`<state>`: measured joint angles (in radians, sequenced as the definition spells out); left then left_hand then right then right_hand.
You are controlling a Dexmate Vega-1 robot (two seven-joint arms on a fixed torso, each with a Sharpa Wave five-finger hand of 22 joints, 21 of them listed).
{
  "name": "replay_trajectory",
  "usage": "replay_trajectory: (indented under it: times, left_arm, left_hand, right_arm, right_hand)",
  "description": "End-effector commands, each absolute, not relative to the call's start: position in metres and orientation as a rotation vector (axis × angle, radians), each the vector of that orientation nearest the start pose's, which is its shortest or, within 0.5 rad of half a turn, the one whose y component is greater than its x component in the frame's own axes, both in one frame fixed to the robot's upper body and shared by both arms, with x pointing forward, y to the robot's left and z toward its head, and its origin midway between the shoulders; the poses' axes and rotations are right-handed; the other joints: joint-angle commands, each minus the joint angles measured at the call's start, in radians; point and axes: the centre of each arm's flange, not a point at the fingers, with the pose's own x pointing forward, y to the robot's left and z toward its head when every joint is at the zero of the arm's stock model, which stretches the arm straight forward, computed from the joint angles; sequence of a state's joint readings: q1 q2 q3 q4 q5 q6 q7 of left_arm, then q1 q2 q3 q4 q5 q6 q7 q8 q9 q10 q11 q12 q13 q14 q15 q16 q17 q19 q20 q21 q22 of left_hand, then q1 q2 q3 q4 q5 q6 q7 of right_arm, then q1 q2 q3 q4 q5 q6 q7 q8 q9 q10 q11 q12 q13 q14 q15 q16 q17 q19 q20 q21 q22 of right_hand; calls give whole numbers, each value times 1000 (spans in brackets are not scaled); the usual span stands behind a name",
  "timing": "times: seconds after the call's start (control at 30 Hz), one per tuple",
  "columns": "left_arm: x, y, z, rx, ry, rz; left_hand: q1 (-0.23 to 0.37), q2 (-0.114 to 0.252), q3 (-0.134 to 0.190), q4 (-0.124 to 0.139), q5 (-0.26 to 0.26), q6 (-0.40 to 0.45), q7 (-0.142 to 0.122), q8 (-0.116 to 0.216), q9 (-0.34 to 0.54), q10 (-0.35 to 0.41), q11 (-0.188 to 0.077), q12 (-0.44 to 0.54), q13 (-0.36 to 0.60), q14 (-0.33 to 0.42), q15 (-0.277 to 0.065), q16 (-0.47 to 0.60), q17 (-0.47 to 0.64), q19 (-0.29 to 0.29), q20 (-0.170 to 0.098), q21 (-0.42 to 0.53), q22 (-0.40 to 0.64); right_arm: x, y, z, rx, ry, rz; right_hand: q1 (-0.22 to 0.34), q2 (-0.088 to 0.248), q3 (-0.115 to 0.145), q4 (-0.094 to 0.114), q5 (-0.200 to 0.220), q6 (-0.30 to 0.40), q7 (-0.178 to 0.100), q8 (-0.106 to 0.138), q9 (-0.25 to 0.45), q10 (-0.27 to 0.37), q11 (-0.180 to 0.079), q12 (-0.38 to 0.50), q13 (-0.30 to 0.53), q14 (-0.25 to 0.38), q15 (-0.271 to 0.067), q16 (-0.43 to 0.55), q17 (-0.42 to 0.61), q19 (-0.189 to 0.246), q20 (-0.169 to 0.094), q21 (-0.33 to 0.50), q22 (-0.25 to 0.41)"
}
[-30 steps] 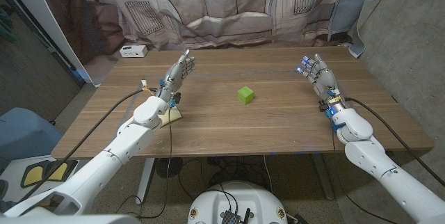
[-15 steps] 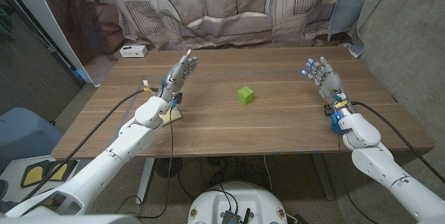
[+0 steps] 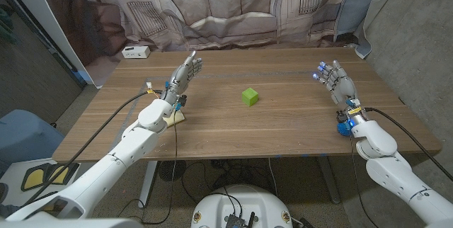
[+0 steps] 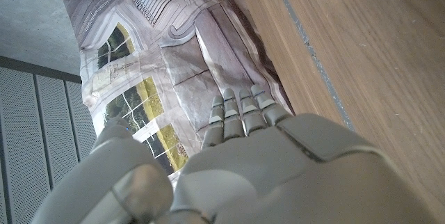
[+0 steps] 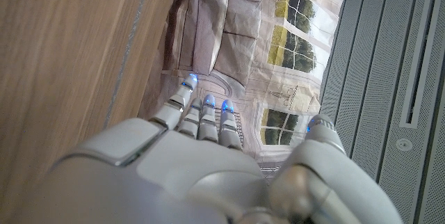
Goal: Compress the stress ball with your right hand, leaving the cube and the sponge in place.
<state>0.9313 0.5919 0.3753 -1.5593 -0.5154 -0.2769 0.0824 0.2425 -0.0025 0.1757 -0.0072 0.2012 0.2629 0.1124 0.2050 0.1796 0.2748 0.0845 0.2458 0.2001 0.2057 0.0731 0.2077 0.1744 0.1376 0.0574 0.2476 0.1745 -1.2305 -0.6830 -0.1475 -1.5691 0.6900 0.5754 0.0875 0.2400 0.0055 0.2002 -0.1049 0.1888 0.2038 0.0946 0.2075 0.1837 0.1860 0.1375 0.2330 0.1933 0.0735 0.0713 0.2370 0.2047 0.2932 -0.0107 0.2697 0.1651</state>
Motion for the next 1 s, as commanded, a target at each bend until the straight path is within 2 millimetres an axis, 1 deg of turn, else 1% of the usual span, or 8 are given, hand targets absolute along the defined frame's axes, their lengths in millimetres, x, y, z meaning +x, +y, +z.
replay_trajectory:
  times: [0.03, 0.17, 0.4, 0.8, 1.0]
  left_arm:
    - [599, 258, -1, 125, -706, -218]
    - [596, 257, 0, 132, -708, -215]
    - [595, 251, 1, 147, -703, -229]
    - [590, 245, -2, 156, -701, -236]
    - [585, 245, -2, 153, -709, -224]
  left_hand:
    - [7, 1, 4, -4, -5, 20, -4, 5, 1, 20, 4, 7, -1, 17, 1, 4, 6, 13, 8, -1, 4]
    - [7, 2, 3, -5, -5, 30, -2, 6, 1, 25, 3, 8, -1, 26, 1, 5, 6, 20, 8, -1, 3]
    - [7, 3, 3, -6, -5, 41, 0, 7, 2, 37, 0, 10, -1, 36, -1, 5, 6, 29, 10, -2, 3]
    - [7, 4, 2, -8, -5, 47, 0, 6, 2, 41, 1, 9, -1, 41, -1, 3, 6, 32, 11, -5, 3]
    - [7, 4, 2, -8, -5, 49, 0, 5, 2, 44, 0, 8, -1, 44, 0, 2, 6, 34, 11, -7, 3]
  right_arm:
    - [519, -379, -68, -29, -820, 177]
    - [512, -384, -72, -26, -827, 158]
    - [506, -388, -78, -5, -835, 143]
    - [490, -400, -87, -33, -826, 126]
    - [483, -403, -91, -36, -833, 117]
  right_hand:
    - [11, 3, 1, -5, -3, 13, 0, 4, 5, 8, 2, 2, 1, 9, -3, 3, 2, 13, 0, -3, 6]
    - [11, 3, 1, -5, -3, 18, 1, 5, 5, 10, 3, 2, 2, 12, -1, 4, 2, 15, 2, -4, 6]
    - [10, 5, -1, -5, -3, 32, 2, 8, 5, 30, 4, 7, 2, 25, 0, 7, 4, 19, 4, -8, 6]
    - [11, 7, -1, -7, -3, 34, 0, 6, 5, 35, 5, 5, 2, 30, -1, 7, 4, 25, 5, -11, 6]
    - [12, 8, -1, -7, -3, 36, 1, 6, 6, 42, 5, 6, 2, 37, -1, 8, 4, 30, 6, -12, 6]
